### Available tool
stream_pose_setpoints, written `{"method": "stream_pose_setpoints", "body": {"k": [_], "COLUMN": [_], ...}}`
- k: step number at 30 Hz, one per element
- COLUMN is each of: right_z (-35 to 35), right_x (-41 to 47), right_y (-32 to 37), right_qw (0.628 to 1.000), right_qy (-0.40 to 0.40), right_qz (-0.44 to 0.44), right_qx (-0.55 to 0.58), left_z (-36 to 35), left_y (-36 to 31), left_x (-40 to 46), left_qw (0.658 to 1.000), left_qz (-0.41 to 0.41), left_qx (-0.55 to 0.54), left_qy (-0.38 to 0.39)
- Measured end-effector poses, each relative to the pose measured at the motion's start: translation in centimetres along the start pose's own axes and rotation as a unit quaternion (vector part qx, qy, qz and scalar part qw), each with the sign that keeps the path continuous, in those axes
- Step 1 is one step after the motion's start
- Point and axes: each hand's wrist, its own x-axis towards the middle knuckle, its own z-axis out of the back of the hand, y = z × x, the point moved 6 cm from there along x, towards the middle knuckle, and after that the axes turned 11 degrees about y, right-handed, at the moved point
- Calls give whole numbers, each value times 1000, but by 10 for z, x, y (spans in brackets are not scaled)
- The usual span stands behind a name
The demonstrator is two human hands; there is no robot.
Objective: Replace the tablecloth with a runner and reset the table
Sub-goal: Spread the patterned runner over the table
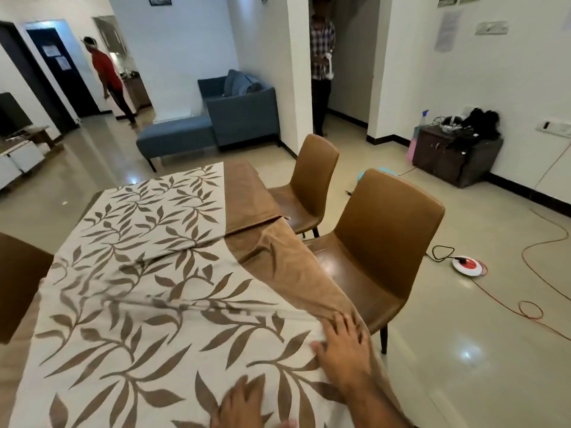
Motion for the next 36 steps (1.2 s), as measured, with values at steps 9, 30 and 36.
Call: {"method": "stream_pose_setpoints", "body": {"k": [9, 30, 36], "right_z": [17, -81, -86], "right_x": [-14, -57, -73], "right_y": [-11, 112, 134], "right_qw": [994, 990, 989], "right_qy": [-25, 72, 74], "right_qz": [-106, 33, 51], "right_qx": [-35, -117, -119], "left_z": [5, 1, 5], "left_y": [70, 238, 271], "left_x": [-57, -174, -179], "left_qw": [811, 832, 818], "left_qz": [173, 379, 402], "left_qx": [-243, -215, -241], "left_qy": [504, 342, 334]}}
